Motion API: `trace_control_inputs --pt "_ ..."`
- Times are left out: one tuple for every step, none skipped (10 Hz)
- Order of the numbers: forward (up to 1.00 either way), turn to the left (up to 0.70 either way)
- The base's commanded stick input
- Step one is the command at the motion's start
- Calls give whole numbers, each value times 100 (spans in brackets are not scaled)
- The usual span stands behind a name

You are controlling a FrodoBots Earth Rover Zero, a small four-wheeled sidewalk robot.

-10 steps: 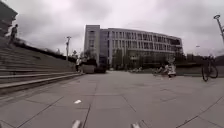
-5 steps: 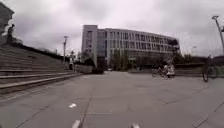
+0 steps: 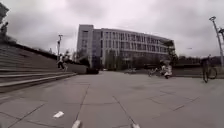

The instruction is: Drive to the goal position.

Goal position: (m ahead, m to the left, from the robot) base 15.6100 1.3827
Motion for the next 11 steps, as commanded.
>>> trace_control_inputs --pt "70 0" --pt "70 0" --pt "70 0" --pt "70 0" --pt "70 7" --pt "70 32" --pt "70 28" --pt "70 0" --pt "70 0" --pt "70 0" --pt "70 0"
